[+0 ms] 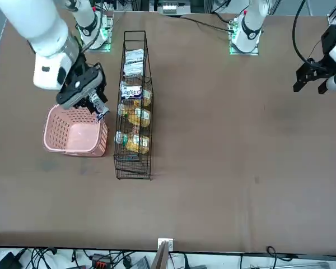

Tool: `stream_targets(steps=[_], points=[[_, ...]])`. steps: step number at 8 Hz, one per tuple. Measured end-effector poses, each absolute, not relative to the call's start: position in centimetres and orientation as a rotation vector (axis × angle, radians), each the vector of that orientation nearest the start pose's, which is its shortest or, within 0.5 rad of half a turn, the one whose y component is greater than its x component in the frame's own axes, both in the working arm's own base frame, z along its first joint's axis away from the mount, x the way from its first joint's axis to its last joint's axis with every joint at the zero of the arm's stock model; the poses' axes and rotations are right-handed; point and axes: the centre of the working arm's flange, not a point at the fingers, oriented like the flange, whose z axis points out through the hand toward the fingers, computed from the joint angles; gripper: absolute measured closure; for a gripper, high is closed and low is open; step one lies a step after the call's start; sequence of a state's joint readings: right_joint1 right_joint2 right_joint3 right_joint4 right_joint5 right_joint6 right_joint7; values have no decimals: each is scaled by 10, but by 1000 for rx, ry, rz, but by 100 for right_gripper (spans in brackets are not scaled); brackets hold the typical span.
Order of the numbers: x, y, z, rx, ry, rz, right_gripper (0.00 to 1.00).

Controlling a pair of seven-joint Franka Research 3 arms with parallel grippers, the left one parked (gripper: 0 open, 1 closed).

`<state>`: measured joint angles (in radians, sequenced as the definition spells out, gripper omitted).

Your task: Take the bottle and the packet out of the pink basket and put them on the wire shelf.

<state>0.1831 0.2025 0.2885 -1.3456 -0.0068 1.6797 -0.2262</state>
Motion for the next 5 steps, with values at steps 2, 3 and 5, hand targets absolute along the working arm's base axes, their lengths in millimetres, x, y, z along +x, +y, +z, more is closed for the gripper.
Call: stream_targets(steps=[2,3,5], points=[[562,277,634,-2832,-1227,-235,56],[558,288,638,-2825,-1340,-258,56],[549,311,638,-2802,-1485,-279,56]])
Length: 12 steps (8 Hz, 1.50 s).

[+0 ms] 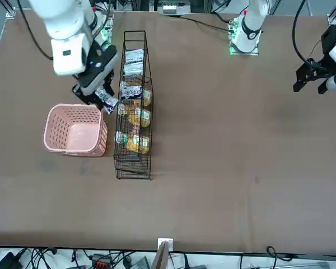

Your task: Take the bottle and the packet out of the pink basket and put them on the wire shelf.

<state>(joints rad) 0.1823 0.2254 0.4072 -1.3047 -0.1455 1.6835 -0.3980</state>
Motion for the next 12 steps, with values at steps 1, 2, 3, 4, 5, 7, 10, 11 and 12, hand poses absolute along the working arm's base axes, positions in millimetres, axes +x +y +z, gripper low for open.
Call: stream_targets(steps=[1,2,3,4,5,7,10,11,12], points=[[551,313,635,-2771,-1543,-281,56],[556,315,628,-2739,-1590,-283,56],[560,321,620,-2708,-1626,-282,56],[562,330,611,-2676,-1657,-275,56],[561,338,604,-2641,-1698,-268,56],[560,344,602,-2579,-1788,-268,56],[562,345,601,-2480,-1933,-281,56],[564,346,597,-2452,-1967,-282,56],[566,348,592,-2424,-1997,-280,56]])
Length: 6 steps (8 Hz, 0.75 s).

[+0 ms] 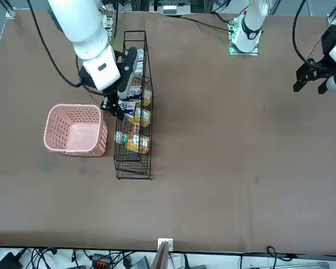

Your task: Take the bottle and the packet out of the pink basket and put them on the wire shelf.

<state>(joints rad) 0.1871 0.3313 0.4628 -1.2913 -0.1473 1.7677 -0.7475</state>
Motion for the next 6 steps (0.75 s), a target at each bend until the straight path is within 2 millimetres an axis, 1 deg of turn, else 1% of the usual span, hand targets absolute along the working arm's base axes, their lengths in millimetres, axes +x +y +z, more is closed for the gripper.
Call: stream_targets(steps=[6], points=[[578,354,570,-2345,-2069,-283,56]])
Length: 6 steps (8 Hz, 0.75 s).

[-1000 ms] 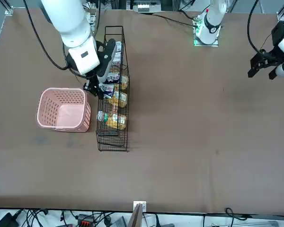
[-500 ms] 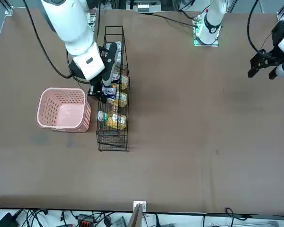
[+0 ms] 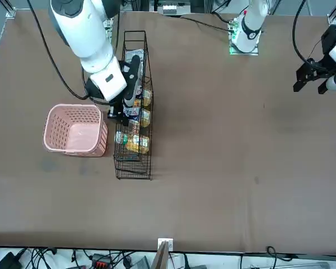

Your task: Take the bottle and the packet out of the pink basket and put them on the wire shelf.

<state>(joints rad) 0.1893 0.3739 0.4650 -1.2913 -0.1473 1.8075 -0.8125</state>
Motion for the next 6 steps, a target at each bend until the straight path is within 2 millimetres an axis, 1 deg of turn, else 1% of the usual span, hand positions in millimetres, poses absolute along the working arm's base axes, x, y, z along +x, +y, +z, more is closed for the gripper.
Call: stream_targets(steps=[6], points=[[585,355,554,-2238,-2183,-259,56]])
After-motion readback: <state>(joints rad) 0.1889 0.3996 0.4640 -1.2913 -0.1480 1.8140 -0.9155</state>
